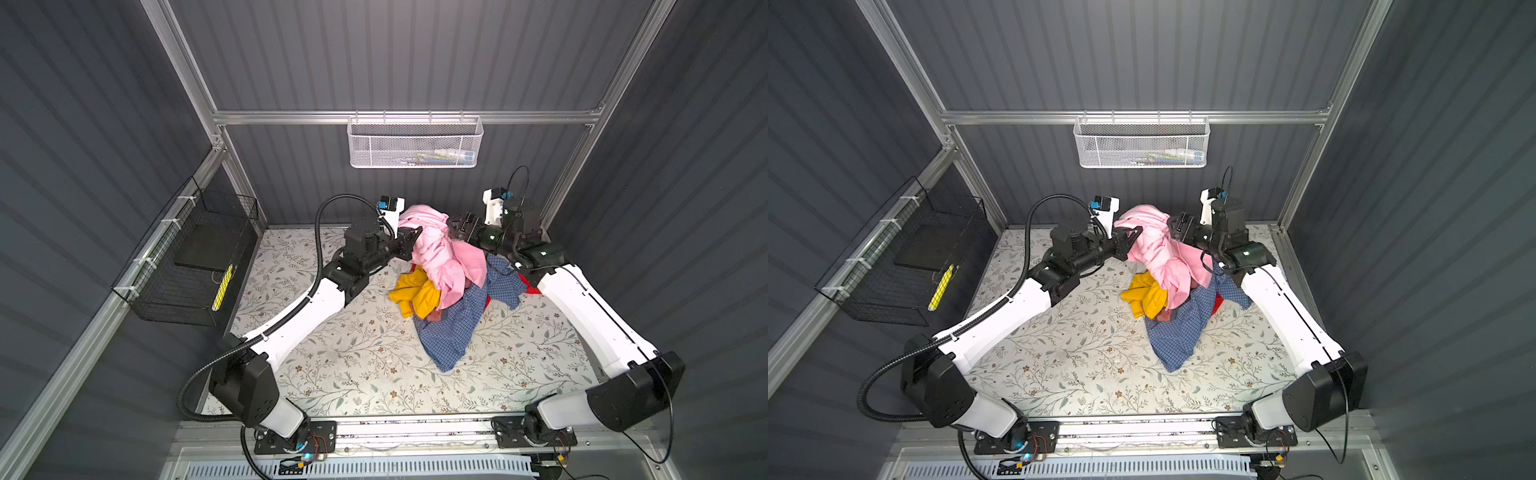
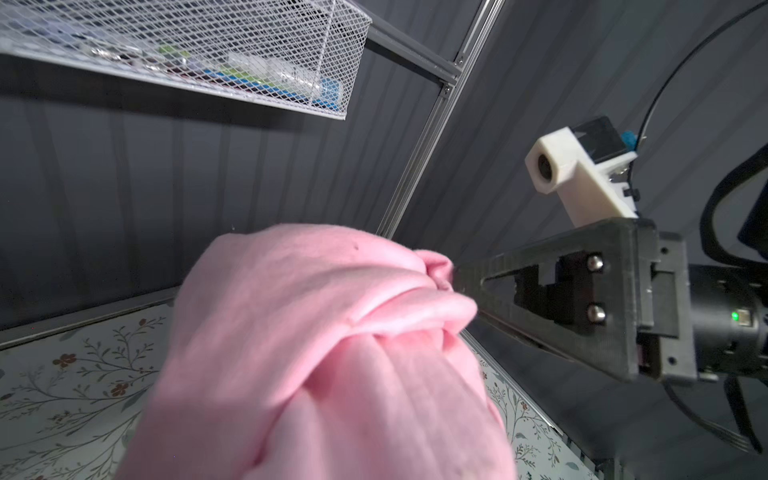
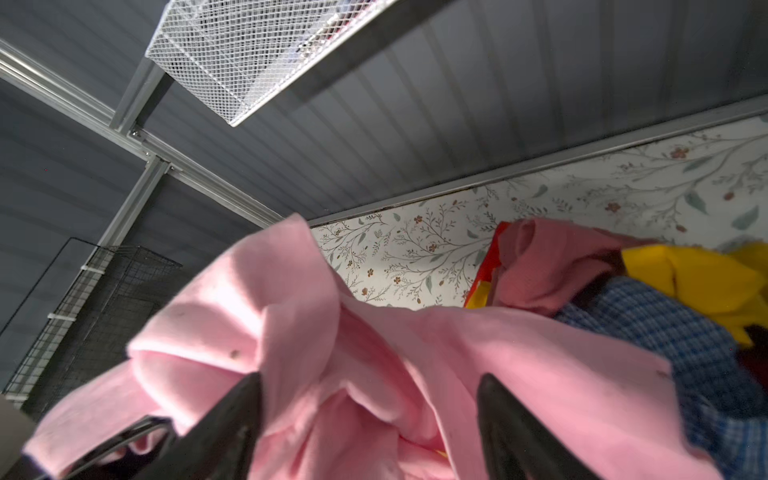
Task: Pick out a specific cloth from the pile
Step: 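Reach the left gripper up and grasp the hanging pink shirt, then carry the pink shirt away with the left gripper while the right gripper releases it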
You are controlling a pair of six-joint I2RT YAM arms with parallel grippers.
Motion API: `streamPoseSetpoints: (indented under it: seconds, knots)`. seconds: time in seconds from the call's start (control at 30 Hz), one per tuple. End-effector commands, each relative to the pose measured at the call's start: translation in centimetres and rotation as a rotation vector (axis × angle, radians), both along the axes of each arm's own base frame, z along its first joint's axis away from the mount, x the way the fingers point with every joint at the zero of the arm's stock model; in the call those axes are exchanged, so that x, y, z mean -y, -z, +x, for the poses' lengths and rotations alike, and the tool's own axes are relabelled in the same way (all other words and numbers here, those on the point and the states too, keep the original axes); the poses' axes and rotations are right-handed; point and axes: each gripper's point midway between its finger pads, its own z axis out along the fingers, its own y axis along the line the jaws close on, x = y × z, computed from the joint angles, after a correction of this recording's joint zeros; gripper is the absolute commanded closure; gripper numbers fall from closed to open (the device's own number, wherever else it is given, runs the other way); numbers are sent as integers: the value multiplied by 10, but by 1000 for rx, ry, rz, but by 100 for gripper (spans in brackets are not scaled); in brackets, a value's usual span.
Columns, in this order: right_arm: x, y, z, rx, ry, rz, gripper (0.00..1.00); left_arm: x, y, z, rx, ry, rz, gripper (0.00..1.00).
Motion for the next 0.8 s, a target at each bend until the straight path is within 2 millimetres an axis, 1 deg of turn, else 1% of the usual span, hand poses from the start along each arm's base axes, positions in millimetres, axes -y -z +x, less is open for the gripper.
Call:
streamPoseSetpoints:
  seconds: [0.0,0.03,0.17,0.23,0.3,0.43,0.57,0.7,0.77]
  knots:
    - [7,-8,-6,38,5,-23,3,-17,-55,-7,112,-51,-4,100]
    - [8,-6,-7,33,4,-30,1,-20,-60,-8,124,-63,5,100]
    - [13,4,-11,20,16,-53,1,-37,-89,-13,179,-120,26,100]
    - [16,9,-13,12,22,-60,1,-39,-106,-21,205,-107,1,100]
    - [19,16,-14,-1,28,-76,1,-38,-117,-27,207,-85,-27,100]
    - [23,27,-17,-16,38,-95,1,-42,-128,-33,210,-82,-64,100]
    - [22,36,-20,-19,26,-99,1,-49,-142,-38,228,-97,-85,100]
    - [21,47,-24,-34,9,-110,1,-62,-147,-36,250,-169,-33,100]
    - [21,54,-26,-47,6,-117,1,-69,-145,-31,260,-214,13,100]
